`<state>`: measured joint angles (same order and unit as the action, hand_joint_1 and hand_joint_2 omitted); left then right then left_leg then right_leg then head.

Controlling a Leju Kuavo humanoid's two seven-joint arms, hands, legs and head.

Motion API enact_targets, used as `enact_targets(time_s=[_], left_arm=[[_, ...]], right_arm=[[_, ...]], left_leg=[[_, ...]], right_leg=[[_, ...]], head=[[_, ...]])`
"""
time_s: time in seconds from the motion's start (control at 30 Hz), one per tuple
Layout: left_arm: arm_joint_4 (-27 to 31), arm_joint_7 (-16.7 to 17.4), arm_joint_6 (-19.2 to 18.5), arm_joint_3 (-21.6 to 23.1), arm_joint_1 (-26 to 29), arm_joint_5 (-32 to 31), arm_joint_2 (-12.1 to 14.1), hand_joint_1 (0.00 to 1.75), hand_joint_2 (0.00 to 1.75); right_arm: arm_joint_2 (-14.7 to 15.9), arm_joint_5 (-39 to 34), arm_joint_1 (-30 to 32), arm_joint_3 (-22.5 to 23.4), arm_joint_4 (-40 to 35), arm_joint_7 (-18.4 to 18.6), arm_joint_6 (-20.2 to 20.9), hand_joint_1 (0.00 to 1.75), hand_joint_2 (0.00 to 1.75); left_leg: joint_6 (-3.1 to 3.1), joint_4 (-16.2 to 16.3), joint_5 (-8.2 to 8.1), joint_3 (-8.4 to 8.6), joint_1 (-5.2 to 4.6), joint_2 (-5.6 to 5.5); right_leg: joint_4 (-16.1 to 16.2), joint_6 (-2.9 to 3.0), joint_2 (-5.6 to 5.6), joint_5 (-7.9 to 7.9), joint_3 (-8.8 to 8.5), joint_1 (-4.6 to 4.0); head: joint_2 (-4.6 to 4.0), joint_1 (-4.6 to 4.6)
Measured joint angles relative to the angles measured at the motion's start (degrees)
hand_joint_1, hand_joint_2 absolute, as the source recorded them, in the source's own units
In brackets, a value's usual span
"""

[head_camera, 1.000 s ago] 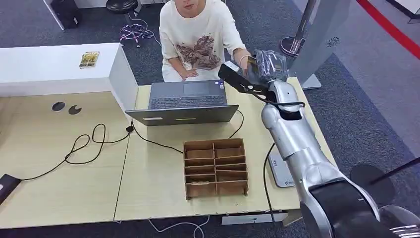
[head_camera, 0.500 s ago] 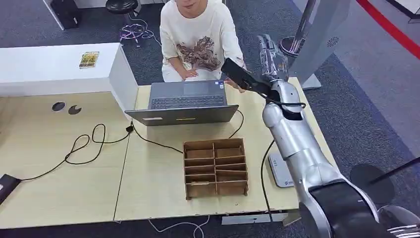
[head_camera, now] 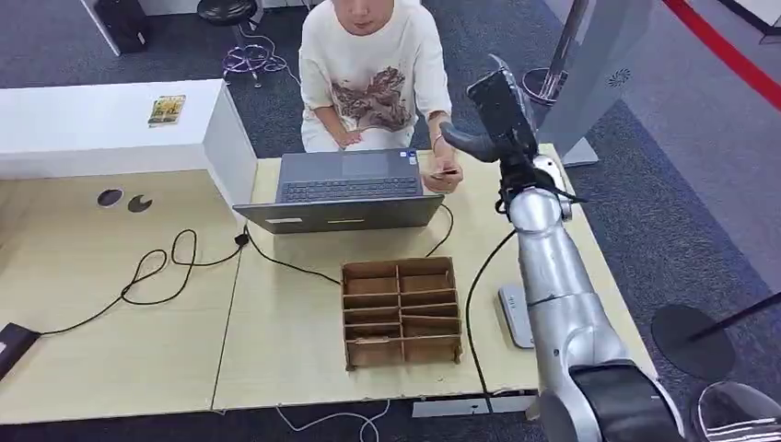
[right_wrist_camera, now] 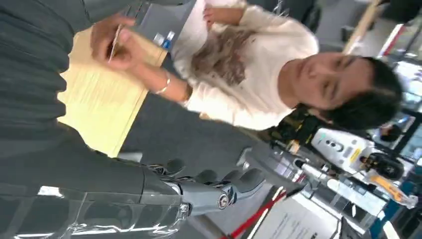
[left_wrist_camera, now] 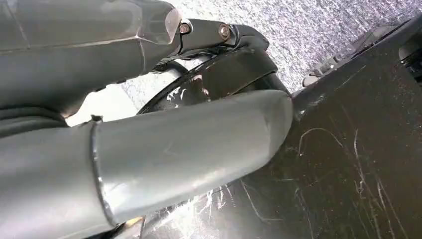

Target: Pass the card to the sensor for recognition and then transmit it.

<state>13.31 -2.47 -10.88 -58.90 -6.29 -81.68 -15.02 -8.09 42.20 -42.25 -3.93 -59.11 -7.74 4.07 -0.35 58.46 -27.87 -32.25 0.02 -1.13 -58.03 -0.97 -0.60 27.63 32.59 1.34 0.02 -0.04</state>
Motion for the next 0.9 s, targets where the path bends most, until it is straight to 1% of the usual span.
enact_targets(time_s=[0.1,0.3,0.47,0.6,0.73,0.9], left_arm=[[0.0,-0.2,0.04,-0.02,0.06,0.24,0.02,0.0,0.0],[0.0,-0.42,0.13,-0.13,0.17,1.05,0.04,0.0,0.0],[0.0,-0.61,0.22,-0.44,0.28,2.1,0.11,0.0,0.0],[0.0,-1.03,0.37,-0.96,0.47,3.12,0.13,0.0,0.0],[0.0,-1.29,0.55,-1.79,0.57,3.94,0.13,0.0,0.0],[0.0,-1.66,0.96,-2.12,0.76,4.96,0.11,0.0,0.0]], right_arm=[[-0.06,-3.66,2.05,0.28,-3.35,-0.39,0.61,0.0,1.75],[0.09,-8.17,6.07,0.28,-10.01,-0.79,0.92,0.0,1.75],[1.49,-13.53,10.54,0.09,-16.52,-1.95,0.79,0.0,1.75],[3.98,-17.77,15.54,0.09,-22.19,-3.65,0.98,0.0,1.75],[6.82,-21.83,20.93,0.39,-27.13,-5.33,2.32,0.0,1.75],[10.32,-28.22,28.02,2.12,-32.17,-6.64,4.46,0.0,1.75]], left_leg=[[0.0,0.0,0.0,0.01,0.0,0.03],[0.0,0.0,0.0,0.01,0.0,0.02],[0.0,0.0,0.0,0.01,0.0,0.02],[-0.01,0.0,-0.02,0.0,0.0,0.01],[0.01,0.0,-0.04,-0.01,0.0,0.0],[0.01,0.0,-0.04,-0.01,0.0,0.01]], right_leg=[[0.0,0.0,0.03,0.0,0.01,0.0],[0.01,0.0,0.03,0.0,0.03,0.0],[0.01,0.0,0.02,0.0,0.03,0.0],[0.04,0.0,0.01,0.0,0.03,0.0],[0.07,0.0,0.0,0.01,0.04,0.0],[0.08,0.0,0.02,0.01,0.05,0.0]], head=[[-0.02,0.0],[0.0,-0.02],[0.0,-0.02],[-0.02,0.0],[-0.02,0.0],[0.0,-0.02]])
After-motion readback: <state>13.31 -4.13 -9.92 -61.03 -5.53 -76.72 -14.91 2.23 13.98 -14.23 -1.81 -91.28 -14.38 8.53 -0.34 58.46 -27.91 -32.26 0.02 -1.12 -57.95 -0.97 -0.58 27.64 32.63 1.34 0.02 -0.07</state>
